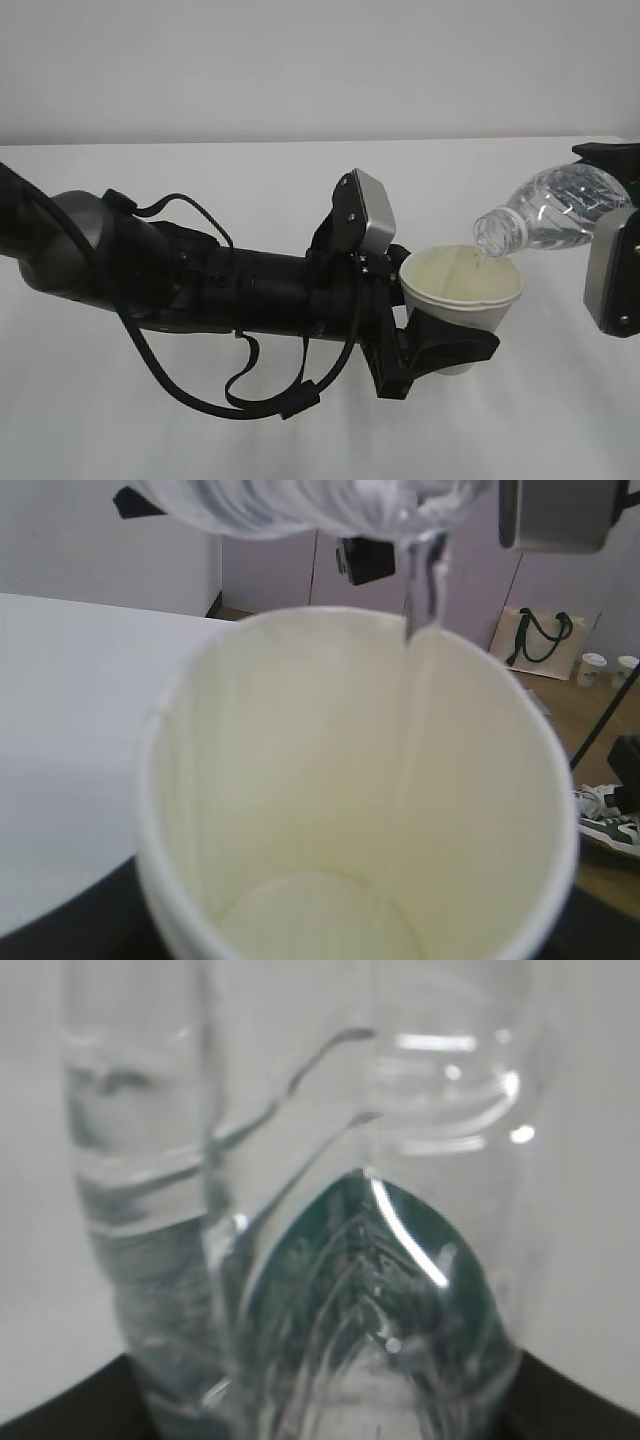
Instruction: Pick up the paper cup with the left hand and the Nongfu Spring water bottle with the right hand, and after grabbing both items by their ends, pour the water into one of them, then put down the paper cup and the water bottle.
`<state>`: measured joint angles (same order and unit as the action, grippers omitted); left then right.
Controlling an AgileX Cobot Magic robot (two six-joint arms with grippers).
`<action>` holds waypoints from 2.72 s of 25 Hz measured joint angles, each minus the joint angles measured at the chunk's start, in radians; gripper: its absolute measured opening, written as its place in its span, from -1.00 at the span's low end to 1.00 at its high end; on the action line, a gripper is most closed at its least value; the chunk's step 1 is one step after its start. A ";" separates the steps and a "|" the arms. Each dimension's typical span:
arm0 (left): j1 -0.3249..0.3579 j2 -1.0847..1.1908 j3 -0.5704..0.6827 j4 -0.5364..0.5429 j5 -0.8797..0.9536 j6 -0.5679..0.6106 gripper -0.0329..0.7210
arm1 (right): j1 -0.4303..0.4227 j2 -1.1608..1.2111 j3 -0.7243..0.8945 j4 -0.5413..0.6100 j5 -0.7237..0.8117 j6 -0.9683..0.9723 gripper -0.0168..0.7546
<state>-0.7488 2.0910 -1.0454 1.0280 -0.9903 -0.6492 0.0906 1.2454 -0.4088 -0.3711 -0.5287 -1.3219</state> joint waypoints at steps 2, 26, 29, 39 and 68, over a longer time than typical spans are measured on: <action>0.000 0.000 0.000 0.000 0.000 0.000 0.32 | 0.000 0.000 0.000 0.000 0.000 -0.004 0.09; 0.000 0.000 0.000 0.006 -0.002 0.000 0.32 | 0.000 0.000 0.000 0.008 -0.002 -0.008 0.09; 0.000 0.000 0.000 0.008 -0.002 0.000 0.32 | 0.000 0.000 0.000 0.008 -0.003 -0.010 0.09; 0.000 0.000 0.000 0.008 -0.004 0.000 0.32 | 0.000 0.000 0.000 0.009 -0.015 -0.023 0.09; 0.000 0.000 0.000 0.008 -0.004 0.000 0.32 | 0.000 0.000 0.000 0.011 -0.022 -0.048 0.09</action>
<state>-0.7488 2.0910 -1.0454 1.0359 -0.9940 -0.6492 0.0906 1.2454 -0.4088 -0.3596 -0.5511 -1.3701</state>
